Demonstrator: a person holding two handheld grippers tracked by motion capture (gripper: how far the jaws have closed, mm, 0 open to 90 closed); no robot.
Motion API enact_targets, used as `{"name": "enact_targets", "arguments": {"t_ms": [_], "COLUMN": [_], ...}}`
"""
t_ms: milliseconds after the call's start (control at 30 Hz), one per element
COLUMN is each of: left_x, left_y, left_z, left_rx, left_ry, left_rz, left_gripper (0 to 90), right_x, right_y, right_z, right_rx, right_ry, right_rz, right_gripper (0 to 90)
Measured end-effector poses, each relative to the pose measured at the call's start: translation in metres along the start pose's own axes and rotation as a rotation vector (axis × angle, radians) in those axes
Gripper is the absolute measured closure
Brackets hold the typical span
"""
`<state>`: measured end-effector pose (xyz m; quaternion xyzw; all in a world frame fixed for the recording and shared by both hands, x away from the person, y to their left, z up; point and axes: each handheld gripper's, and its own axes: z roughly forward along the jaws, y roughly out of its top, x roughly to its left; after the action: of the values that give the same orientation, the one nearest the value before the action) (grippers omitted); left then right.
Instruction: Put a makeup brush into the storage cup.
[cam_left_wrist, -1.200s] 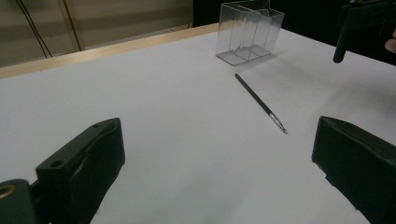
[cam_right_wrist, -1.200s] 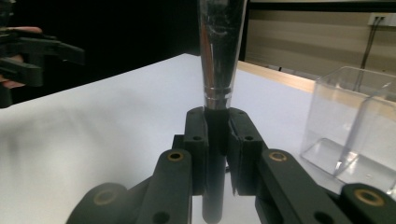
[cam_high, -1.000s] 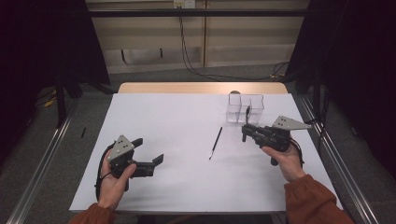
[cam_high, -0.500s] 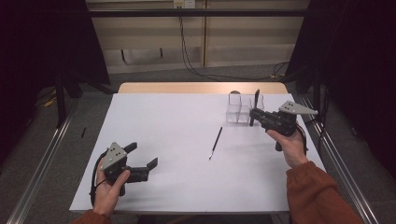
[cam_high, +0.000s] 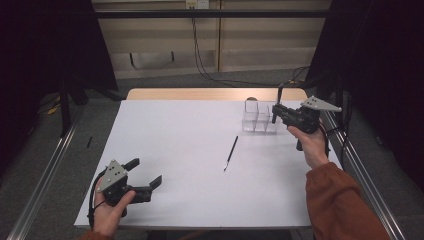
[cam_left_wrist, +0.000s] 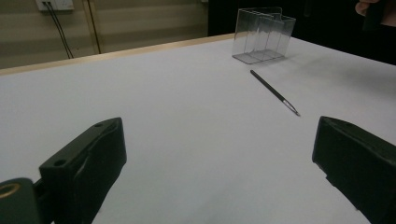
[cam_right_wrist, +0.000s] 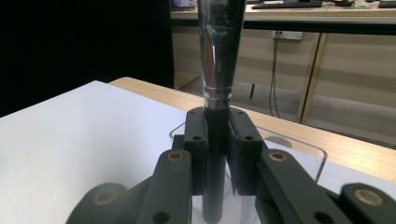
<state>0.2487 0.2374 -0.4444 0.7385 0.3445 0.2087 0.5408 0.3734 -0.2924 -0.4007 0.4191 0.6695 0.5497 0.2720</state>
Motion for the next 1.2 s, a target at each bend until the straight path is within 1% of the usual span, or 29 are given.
{"name": "enact_targets", "arguments": {"t_ms": [67,133,167,333,433,500,600,700,733,800,867,1000,1067,1100,1200], "left_x": [0.0,-0.001,-0.001,0.0,0.0,0.0,0.001,0.001,0.001,0.002,0.002,0.003,0.003,0.003,0.003], "left_y": [0.0,-0.001,-0.001,-0.002,-0.003,-0.003,-0.003,-0.003,-0.003,-0.003,-0.003,-0.003,-0.002,-0.002,-0.002], "left_z": [0.0,0.0,0.0,-0.003,-0.004,-0.005,-0.005,-0.005,-0.005,-0.005,-0.005,-0.006,-0.007,-0.007,-0.007], "left_rx": [0.004,0.004,-0.002,-0.006,-0.014,-0.019,-0.024,-0.018,-0.019,-0.02,-0.018,-0.012,-0.022,-0.024,-0.025], "left_ry": [0.0,0.001,-0.002,0.007,0.01,0.011,0.014,0.015,0.015,0.015,0.017,0.011,0.008,0.01,0.01], "left_rz": [0.016,0.019,0.017,0.013,0.006,0.009,0.009,0.011,0.013,0.014,0.013,0.017,0.019,0.013,0.01], "left_gripper": [3.1,3.1,3.1,3.1,3.2,3.2,3.2,3.2,3.2,3.2,3.1,3.1,3.1,3.1,3.0], "right_x": [-0.002,-0.004,-0.005,-0.012,-0.015,-0.017,-0.019,-0.021,-0.022,-0.024,-0.026,-0.029,-0.029,-0.029,-0.03], "right_y": [0.001,0.004,0.005,0.008,0.009,0.009,0.007,0.003,0.002,0.0,-0.002,-0.006,-0.008,-0.009,-0.014], "right_z": [0.004,0.008,0.009,0.016,0.02,0.022,0.026,0.028,0.029,0.03,0.031,0.034,0.035,0.036,0.038], "right_rx": [0.002,-0.001,-0.001,-0.008,-0.006,-0.001,0.004,0.006,0.009,0.012,0.022,0.026,0.029,0.031,0.037], "right_ry": [-0.014,-0.026,-0.032,-0.059,-0.078,-0.091,-0.097,-0.101,-0.106,-0.119,-0.122,-0.13,-0.127,-0.126,-0.123], "right_rz": [-0.005,-0.007,-0.004,-0.003,-0.005,-0.008,-0.008,-0.007,-0.003,-0.009,-0.01,-0.011,-0.001,-0.001,0.002], "right_gripper": [80.0,80.0,80.0,79.9,80.0,80.0,79.9,79.9,79.9,79.9,79.9,79.9,79.9,79.9,79.9]}}
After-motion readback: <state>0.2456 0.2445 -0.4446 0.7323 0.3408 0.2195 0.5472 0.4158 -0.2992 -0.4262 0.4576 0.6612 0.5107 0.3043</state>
